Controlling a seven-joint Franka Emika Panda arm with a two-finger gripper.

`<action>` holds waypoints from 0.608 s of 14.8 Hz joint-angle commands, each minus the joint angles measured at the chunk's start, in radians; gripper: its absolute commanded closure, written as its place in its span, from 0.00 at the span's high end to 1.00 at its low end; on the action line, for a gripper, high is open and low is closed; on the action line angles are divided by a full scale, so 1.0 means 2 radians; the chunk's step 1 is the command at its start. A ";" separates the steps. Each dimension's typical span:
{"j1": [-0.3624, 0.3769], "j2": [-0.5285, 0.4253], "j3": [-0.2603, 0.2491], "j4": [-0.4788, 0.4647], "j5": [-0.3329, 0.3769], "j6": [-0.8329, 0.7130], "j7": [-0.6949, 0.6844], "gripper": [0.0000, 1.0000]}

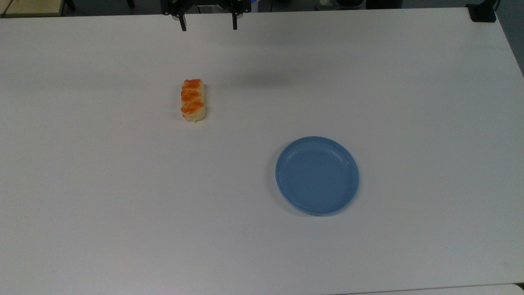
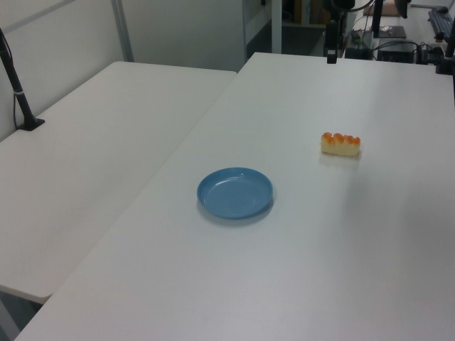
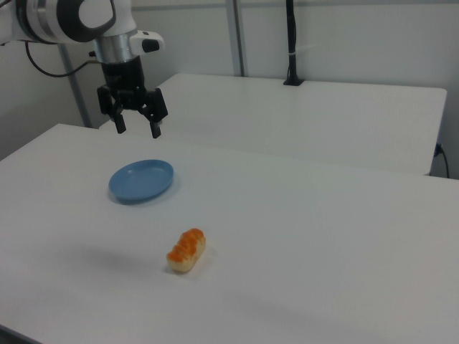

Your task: Put the bread on a plate

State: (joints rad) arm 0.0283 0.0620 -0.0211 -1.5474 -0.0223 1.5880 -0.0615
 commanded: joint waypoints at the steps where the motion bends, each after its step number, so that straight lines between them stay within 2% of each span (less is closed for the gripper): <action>1: 0.016 -0.003 -0.009 0.000 -0.001 -0.012 0.011 1.00; 9: 0.016 0.001 -0.009 -0.001 -0.001 -0.009 0.010 1.00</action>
State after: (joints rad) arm 0.0393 0.0671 -0.0233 -1.5479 -0.0224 1.5862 -0.0573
